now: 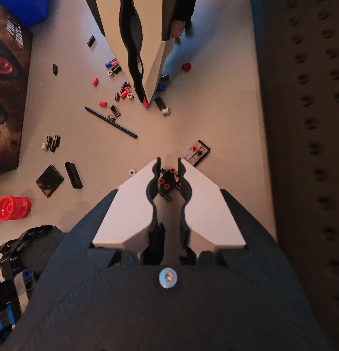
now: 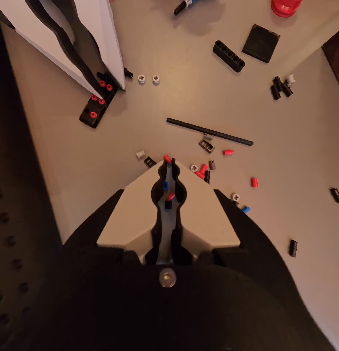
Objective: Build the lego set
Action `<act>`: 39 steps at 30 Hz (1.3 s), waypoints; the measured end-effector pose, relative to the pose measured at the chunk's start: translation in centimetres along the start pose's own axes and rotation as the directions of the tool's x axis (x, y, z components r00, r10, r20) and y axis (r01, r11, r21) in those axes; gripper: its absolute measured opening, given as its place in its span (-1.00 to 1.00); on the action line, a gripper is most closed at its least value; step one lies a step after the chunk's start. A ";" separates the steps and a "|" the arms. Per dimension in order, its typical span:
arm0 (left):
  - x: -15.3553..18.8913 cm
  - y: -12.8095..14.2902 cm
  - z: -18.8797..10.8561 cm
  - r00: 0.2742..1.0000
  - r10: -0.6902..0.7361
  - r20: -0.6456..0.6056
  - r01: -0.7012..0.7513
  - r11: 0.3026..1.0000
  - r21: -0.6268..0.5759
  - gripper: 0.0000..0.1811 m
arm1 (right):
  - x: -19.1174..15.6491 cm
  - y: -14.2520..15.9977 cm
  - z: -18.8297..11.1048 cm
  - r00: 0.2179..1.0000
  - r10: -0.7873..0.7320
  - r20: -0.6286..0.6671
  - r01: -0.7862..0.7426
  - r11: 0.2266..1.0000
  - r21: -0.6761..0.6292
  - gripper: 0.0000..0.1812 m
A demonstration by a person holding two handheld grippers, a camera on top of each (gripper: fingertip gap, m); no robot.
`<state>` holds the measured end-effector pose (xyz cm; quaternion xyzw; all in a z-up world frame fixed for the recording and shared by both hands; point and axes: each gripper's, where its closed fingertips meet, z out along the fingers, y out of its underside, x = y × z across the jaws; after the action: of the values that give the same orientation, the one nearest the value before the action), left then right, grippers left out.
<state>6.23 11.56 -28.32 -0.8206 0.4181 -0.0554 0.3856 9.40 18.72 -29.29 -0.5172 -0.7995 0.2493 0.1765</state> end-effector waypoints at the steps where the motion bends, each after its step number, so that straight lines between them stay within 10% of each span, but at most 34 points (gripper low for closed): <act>1: -0.2 -0.2 0.0 1.000 0.004 0.010 -0.004 1.000 0.012 -0.82 | -0.2 -0.3 -0.1 1.000 0.012 0.010 -0.012 1.000 0.021 -0.97; 19: -1.0 -4.6 -0.3 0.877 0.357 0.323 -0.395 0.917 0.059 -0.96 | -4.9 -6.1 -1.4 0.966 0.140 0.217 -0.194 0.948 0.254 -0.97; 39: 0.3 -10.7 -6.7 0.780 0.349 0.519 -0.564 0.752 0.342 -0.97 | -8.3 -10.8 -8.3 0.881 0.032 0.471 -0.339 0.738 0.584 -0.97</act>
<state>10.52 11.22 -16.49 -0.5588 0.4891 0.1206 0.6588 9.27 9.24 -16.51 -0.4339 -0.6233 0.6359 0.1373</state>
